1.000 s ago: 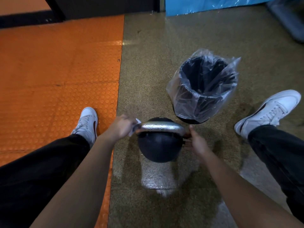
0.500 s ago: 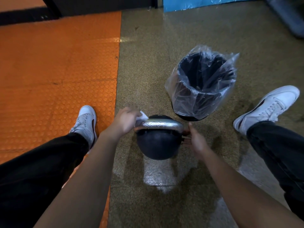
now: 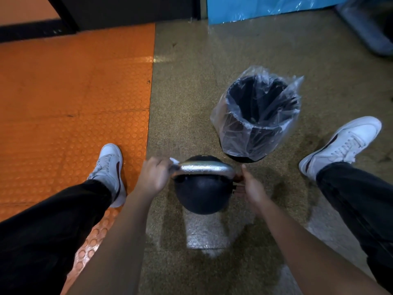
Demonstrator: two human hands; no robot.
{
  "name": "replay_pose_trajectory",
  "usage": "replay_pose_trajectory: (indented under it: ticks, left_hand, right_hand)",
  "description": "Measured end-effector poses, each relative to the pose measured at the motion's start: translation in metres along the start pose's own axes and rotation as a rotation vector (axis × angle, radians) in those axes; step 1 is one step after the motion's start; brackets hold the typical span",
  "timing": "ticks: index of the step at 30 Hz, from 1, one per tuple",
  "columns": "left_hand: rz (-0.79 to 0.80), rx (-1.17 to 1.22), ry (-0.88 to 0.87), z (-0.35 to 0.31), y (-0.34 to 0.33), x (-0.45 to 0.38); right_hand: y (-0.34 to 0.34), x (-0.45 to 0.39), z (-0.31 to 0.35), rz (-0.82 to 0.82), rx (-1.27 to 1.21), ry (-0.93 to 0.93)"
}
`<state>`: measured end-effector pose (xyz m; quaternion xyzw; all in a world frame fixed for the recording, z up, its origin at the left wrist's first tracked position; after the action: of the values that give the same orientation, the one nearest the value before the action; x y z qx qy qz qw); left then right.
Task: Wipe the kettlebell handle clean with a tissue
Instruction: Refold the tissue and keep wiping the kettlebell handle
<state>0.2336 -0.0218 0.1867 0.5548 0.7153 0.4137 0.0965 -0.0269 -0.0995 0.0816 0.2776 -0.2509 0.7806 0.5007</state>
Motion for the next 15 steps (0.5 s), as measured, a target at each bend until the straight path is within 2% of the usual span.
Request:
replay_pose_trajectory:
  ticks: [3, 6, 7, 8, 11, 15]
  left_hand:
    - [0.03, -0.077, -0.051, -0.004, -0.007, -0.007]
    - [-0.084, 0.191, 0.001, -0.012, 0.003, -0.001]
    - [-0.131, 0.195, 0.004, -0.012, 0.006, 0.002]
    - [-0.132, 0.166, 0.011, -0.01, 0.007, 0.004]
    - [0.001, -0.031, -0.004, -0.006, -0.002, 0.003]
    - [-0.015, 0.206, 0.074, -0.018, 0.005, -0.007]
  right_hand:
    - [-0.001, 0.001, -0.001, -0.012, 0.017, 0.009]
    - [-0.002, 0.003, 0.001, -0.012, 0.015, 0.014]
    - [-0.002, 0.002, 0.001, -0.008, 0.013, 0.016]
    - [-0.001, 0.002, 0.0, -0.009, 0.013, 0.017]
    - [-0.001, 0.002, -0.001, -0.015, 0.016, 0.01]
    - [-0.002, 0.003, 0.0, -0.018, -0.023, 0.007]
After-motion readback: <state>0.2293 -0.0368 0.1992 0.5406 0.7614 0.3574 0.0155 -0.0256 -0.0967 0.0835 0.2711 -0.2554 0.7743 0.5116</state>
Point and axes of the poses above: each hand's wrist, its own x-axis away from the middle knuckle, its own y-axis out of the back of the hand, z = x × y, the point moved 3 cm from there along -x, towards the middle knuckle, and after that the axes turned 7 degrees about z, right-handed, at the moved point
